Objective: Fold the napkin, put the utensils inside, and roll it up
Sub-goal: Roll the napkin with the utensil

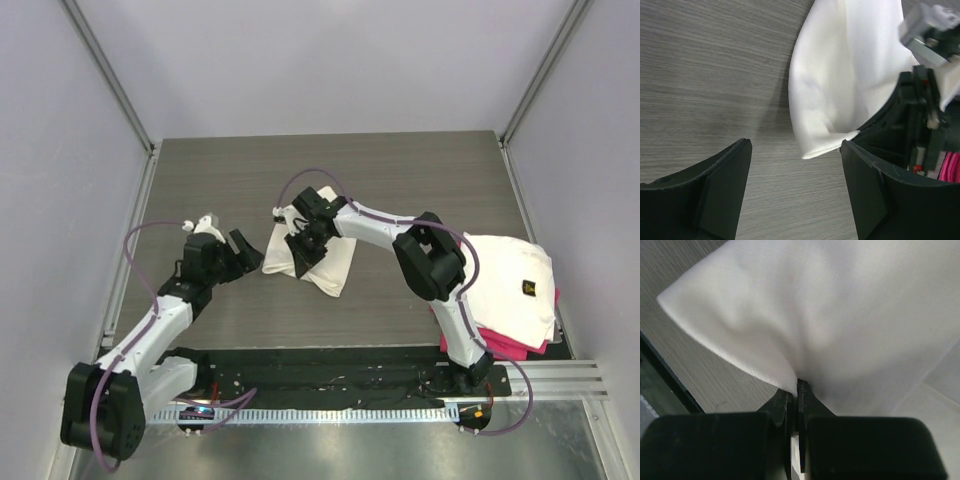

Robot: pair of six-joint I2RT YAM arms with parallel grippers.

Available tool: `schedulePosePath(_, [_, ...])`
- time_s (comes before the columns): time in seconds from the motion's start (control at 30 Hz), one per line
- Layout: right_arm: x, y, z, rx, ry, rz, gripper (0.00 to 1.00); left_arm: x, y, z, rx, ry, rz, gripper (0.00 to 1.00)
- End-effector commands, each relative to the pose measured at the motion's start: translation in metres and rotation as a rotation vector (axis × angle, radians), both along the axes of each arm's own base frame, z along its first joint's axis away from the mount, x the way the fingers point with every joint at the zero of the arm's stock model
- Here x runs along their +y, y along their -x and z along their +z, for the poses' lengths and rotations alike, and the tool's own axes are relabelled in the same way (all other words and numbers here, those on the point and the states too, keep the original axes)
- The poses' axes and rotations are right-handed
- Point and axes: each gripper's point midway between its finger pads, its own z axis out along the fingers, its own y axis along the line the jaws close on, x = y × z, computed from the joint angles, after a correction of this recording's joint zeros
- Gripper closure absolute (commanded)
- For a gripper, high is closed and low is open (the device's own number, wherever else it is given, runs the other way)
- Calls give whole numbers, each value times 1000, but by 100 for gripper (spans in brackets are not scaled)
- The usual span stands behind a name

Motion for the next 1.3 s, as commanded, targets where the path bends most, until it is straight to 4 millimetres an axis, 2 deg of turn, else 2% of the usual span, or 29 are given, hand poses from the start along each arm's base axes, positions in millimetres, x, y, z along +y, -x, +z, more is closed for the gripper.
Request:
schedulePosePath(0.0, [-2, 18, -6, 201, -7, -18, 99, -1, 4, 8, -74, -4, 1, 23])
schedulePosePath(0.17, [-9, 16, -27, 281, 3, -47, 99, -31, 26, -9, 12, 73, -101, 24])
schedulePosePath(0.3, [-13, 14, -36, 305, 15, -66, 99, -61, 42, -16, 66, 116, -216, 24])
schedulePosePath(0.37, [-16, 12, -39, 313, 20, -77, 99, -70, 46, -18, 93, 145, -238, 24])
schedulePosePath(0.53, [-21, 11, -44, 317, 33, -88, 99, -88, 37, -10, 59, 242, -281, 24])
schedulePosePath(0.57, [-21, 11, -44, 316, 34, -89, 99, -95, 31, -2, 18, 273, -297, 24])
schedulePosePath(0.6, [-22, 12, -45, 316, 39, -90, 99, -99, 28, -5, 38, 302, -291, 24])
schedulePosePath(0.73, [-23, 11, -47, 318, 45, -99, 99, -111, 9, 2, 1, 359, -296, 24])
schedulePosePath(0.8, [-23, 11, -47, 318, 44, -103, 99, -112, -4, 11, -42, 376, -273, 24])
schedulePosePath(0.9, [-24, 12, -48, 321, 49, -107, 99, -99, -20, 6, -54, 377, -196, 24])
schedulePosePath(1.03, [-26, 14, -50, 322, 52, -109, 99, -66, -46, 13, -126, 440, -81, 24])
schedulePosePath(1.17, [-27, 16, -54, 335, 55, -112, 99, -53, -56, 13, -143, 463, -62, 24])
schedulePosePath(1.27, [-28, 16, -55, 348, 47, -114, 99, -51, -53, 7, -147, 429, -81, 24])
